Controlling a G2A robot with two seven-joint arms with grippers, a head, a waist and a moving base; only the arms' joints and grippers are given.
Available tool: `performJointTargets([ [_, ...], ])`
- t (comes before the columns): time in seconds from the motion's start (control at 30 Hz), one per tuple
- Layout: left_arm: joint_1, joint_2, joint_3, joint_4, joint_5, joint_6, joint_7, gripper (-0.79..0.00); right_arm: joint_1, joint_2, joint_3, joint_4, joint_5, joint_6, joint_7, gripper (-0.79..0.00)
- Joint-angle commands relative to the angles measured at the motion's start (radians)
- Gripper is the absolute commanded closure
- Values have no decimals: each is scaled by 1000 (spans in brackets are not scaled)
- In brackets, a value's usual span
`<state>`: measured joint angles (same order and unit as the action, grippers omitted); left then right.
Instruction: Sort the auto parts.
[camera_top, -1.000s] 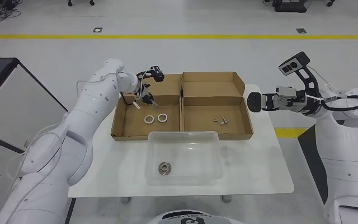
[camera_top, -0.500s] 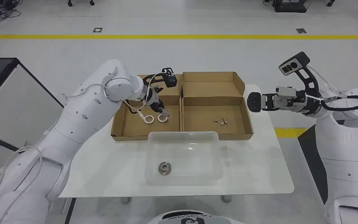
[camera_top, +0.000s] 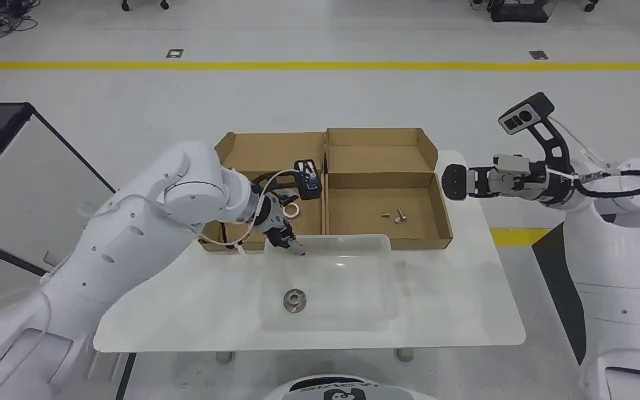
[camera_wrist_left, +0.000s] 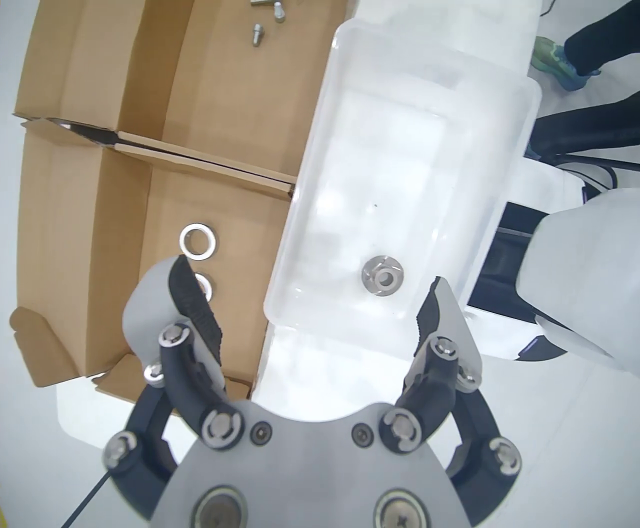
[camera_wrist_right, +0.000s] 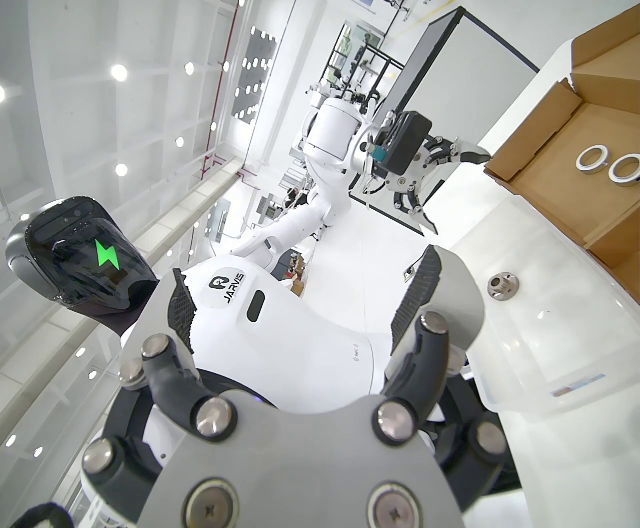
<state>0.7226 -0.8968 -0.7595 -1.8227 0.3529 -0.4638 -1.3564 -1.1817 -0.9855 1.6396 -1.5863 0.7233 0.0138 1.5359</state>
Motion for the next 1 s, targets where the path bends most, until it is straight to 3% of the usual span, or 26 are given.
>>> performJointTargets([
  [0.0,-1,-1,0,2,2,-1,1,-785,0,0,0,0,0,0,0,-785],
  [0.37,4,-1,9,-9,19,-3,3,-785,0,0,0,0,0,0,0,-785],
  [0.47,-21,-3,92,-73,65,18,-18,-785,0,0,0,0,0,0,0,-785],
  [0.63,-155,-9,316,-118,74,73,-73,-785,0,0,0,0,0,0,0,-785],
  [0.8,-292,-35,473,-75,-10,84,-84,-785,0,0,0,0,0,0,0,-785],
  [0.97,-355,-64,559,-37,-68,95,-95,-785,0,0,0,0,0,0,0,-785],
])
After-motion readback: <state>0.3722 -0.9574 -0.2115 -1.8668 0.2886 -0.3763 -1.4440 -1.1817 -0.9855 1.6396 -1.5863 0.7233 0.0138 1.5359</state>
